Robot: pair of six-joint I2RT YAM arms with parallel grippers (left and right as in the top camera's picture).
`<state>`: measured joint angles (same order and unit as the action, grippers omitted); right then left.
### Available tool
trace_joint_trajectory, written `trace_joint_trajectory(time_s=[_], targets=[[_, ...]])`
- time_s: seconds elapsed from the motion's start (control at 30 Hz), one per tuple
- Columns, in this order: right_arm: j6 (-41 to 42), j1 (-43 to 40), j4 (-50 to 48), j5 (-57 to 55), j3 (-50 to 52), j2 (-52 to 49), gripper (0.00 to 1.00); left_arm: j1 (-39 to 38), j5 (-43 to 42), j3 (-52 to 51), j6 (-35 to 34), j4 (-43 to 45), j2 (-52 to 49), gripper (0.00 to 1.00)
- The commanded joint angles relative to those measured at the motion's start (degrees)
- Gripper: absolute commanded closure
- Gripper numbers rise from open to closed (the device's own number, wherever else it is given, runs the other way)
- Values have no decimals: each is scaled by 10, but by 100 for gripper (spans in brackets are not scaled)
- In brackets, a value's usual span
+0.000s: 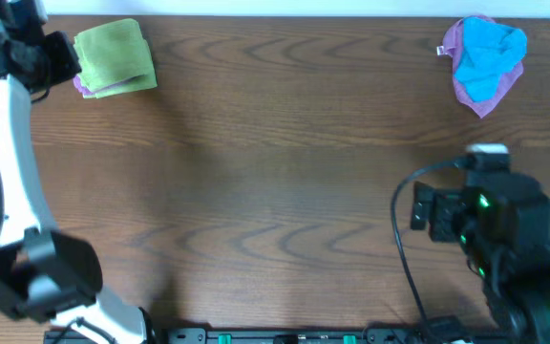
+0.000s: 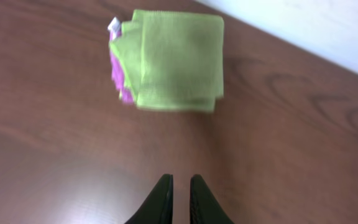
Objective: Fold the cloth
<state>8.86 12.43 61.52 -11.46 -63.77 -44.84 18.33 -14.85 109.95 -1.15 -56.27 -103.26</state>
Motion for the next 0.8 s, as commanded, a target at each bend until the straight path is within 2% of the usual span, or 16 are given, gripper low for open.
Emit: trace_joint_trajectory(time_s=[0.0, 0.2, 0.47, 0.53, 0.57, 0.63, 0.67, 0.77], targets=[[-23, -5, 24, -16, -23, 40, 1, 2, 2, 7, 25, -46, 40, 89], [-23, -5, 94, -1, -30, 138, 1, -14, -21, -57, 22, -70, 188, 89], [-53, -5, 113, 2, -30, 266, 1, -27, -11, -278, 22, -66, 459, 81], [-64, -5, 113, -11, -30, 274, 1, -27, -12, -328, 22, -69, 520, 70], [-64, -5, 112, -17, -30, 273, 1, -27, -13, -341, 22, -70, 538, 57], [-64, -5, 112, -23, -28, 273, 1, -27, -13, -365, 22, -70, 572, 2], [-64, -5, 112, -23, -27, 273, 1, -27, -12, -373, 23, -72, 586, 5], [-64, -5, 119, -22, -27, 273, 1, -27, -13, -376, 22, -76, 602, 4]])
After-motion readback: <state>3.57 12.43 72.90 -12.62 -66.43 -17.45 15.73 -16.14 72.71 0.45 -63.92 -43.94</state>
